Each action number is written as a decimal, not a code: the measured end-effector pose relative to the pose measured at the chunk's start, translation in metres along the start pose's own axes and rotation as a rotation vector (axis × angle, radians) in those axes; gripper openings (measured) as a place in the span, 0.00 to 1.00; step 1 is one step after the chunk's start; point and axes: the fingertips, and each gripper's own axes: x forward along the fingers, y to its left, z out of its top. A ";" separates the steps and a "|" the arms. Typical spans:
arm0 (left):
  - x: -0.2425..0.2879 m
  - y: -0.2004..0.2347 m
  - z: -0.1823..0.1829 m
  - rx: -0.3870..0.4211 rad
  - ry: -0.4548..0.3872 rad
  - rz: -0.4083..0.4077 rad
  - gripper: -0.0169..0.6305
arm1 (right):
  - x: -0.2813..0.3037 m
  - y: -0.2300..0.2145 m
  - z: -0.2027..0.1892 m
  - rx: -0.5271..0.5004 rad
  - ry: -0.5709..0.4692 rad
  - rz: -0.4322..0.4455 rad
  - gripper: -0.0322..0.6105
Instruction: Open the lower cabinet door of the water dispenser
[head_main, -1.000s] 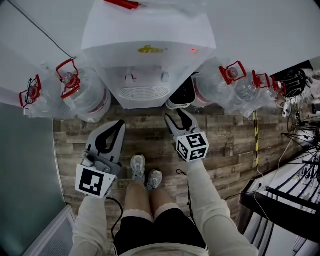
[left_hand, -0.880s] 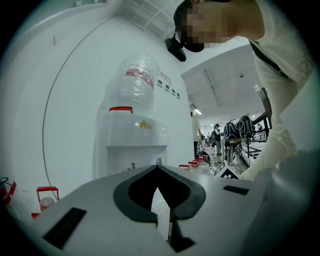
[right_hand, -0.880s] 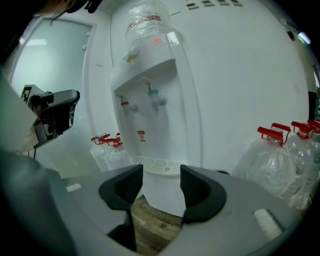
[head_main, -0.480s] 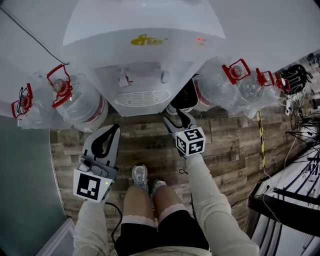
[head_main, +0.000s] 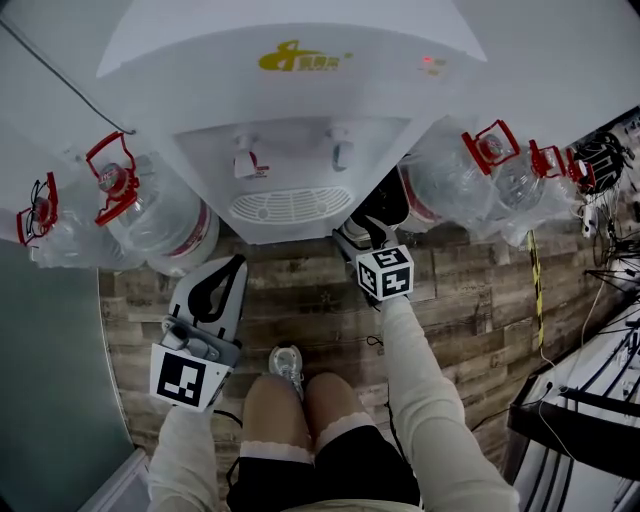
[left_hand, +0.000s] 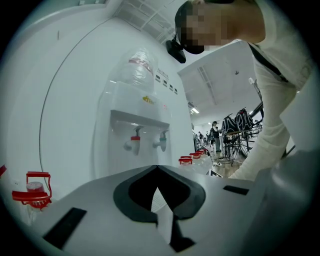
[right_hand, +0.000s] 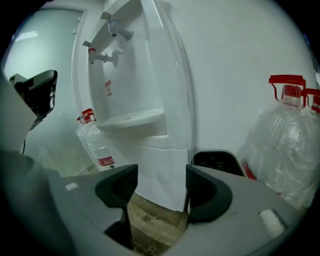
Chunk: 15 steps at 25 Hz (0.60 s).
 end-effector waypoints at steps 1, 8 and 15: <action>0.001 0.001 -0.003 0.003 0.003 0.000 0.03 | 0.005 -0.002 -0.002 -0.007 0.005 -0.001 0.51; 0.006 0.012 -0.016 0.012 0.007 0.015 0.03 | 0.030 -0.016 0.007 -0.036 -0.015 -0.006 0.53; 0.007 0.012 -0.023 0.009 0.022 0.015 0.03 | 0.031 -0.014 0.016 0.067 -0.062 -0.023 0.53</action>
